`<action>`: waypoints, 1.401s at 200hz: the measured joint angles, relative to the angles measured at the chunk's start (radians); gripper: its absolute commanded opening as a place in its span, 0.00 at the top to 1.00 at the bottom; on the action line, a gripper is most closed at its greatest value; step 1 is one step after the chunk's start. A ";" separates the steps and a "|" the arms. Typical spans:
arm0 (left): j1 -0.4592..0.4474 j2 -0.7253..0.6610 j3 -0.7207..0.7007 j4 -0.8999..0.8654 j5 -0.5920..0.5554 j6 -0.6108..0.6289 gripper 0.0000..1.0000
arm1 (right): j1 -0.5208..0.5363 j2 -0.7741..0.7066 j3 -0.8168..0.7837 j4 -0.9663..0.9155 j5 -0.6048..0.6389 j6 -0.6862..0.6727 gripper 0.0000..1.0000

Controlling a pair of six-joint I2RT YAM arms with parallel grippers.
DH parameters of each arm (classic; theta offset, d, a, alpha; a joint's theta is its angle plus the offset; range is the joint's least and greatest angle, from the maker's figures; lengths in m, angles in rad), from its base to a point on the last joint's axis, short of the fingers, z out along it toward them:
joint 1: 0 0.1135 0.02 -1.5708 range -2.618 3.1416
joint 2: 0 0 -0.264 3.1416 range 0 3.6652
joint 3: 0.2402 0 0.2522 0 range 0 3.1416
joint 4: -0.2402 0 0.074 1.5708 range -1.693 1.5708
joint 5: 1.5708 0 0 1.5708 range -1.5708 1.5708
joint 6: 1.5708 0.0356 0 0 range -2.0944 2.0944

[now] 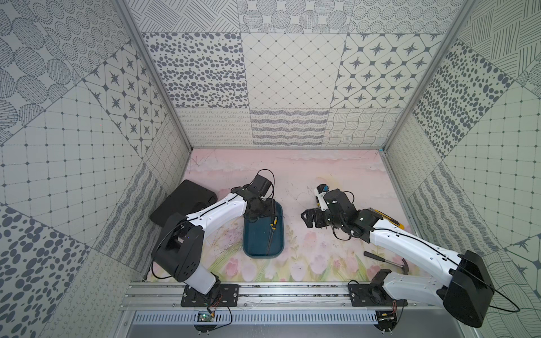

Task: Take the file tool out of the storage box
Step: Pick up the file tool from the storage box.

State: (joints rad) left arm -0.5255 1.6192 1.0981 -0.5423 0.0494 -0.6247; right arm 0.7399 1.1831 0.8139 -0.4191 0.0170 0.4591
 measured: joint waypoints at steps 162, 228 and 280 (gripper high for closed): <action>-0.071 0.251 0.098 0.010 -0.188 0.018 0.77 | 0.000 -0.070 -0.044 -0.004 -0.005 0.000 0.02; -0.074 0.248 0.088 0.048 -0.209 0.023 0.88 | 0.000 -0.070 -0.050 -0.003 -0.018 0.000 0.02; -0.030 0.022 -0.043 0.100 -0.137 0.026 0.89 | 0.000 -0.155 -0.101 0.042 -0.209 0.005 0.06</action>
State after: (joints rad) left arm -0.5556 1.6409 1.0550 -0.4427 -0.0879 -0.5991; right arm 0.7403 1.0283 0.7132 -0.3775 -0.1925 0.4641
